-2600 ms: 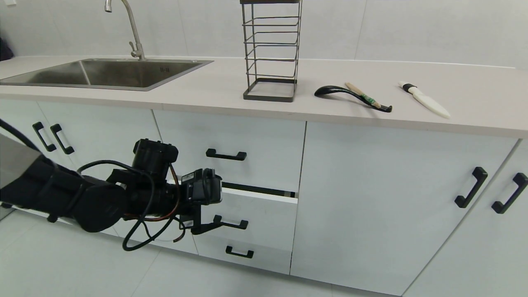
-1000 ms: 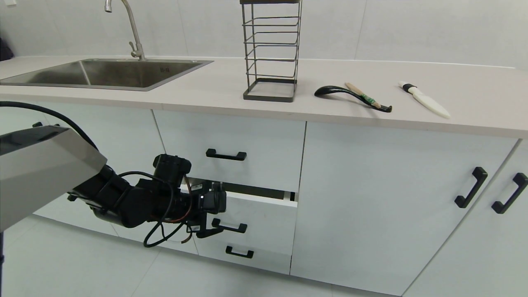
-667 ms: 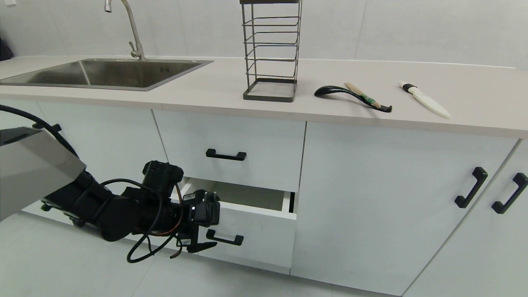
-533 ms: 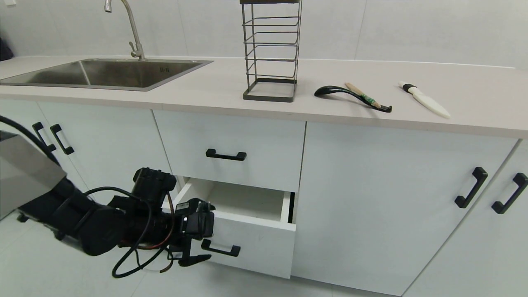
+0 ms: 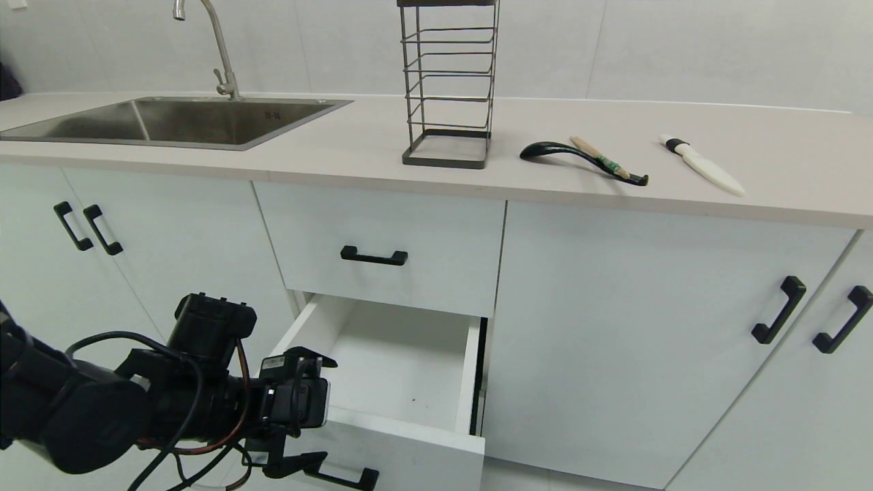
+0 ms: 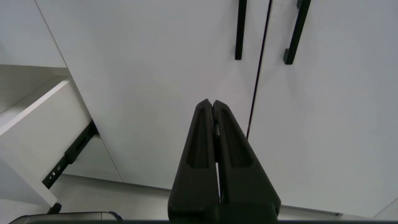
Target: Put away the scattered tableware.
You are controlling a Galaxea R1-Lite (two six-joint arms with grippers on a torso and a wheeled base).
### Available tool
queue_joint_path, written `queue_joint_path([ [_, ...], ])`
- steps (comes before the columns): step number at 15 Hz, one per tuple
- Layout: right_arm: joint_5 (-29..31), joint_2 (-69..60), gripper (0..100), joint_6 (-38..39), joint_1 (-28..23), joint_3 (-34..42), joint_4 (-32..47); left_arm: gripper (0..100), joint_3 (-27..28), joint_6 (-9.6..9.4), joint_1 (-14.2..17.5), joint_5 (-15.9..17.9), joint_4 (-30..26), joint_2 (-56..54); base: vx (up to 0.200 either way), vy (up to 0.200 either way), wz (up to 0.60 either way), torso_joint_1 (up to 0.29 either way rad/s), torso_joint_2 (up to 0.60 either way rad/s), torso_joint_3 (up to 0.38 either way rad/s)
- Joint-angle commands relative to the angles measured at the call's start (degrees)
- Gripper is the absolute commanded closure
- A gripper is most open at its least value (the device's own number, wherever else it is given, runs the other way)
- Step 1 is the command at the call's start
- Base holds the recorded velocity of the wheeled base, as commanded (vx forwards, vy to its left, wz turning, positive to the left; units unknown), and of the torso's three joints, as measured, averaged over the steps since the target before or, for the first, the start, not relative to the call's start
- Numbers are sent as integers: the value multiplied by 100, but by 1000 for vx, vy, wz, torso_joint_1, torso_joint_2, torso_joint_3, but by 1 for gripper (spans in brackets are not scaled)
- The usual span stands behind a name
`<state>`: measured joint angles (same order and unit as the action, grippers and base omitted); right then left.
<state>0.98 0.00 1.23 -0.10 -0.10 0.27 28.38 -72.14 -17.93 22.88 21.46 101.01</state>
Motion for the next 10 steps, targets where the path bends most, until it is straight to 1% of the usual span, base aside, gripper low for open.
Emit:
queue_joint_path([
  [1, -1, 9, 100, 0, 1, 1, 0, 0, -78, -1, -17, 6, 25, -73, 0, 0, 0, 0, 0, 0],
  [3, -1, 9, 100, 0, 1, 1, 0, 0, -78, 16, -9, -3, 43, -64, 0, 0, 0, 0, 0, 0],
  [5, -1, 9, 100, 0, 1, 1, 0, 0, -78, 104, 9, -3, 52, -64, 0, 0, 0, 0, 0, 0],
  [10, -1, 9, 100, 0, 1, 1, 0, 0, -105, 130, 27, 15, 43, -231, 0, 0, 0, 0, 0, 0],
])
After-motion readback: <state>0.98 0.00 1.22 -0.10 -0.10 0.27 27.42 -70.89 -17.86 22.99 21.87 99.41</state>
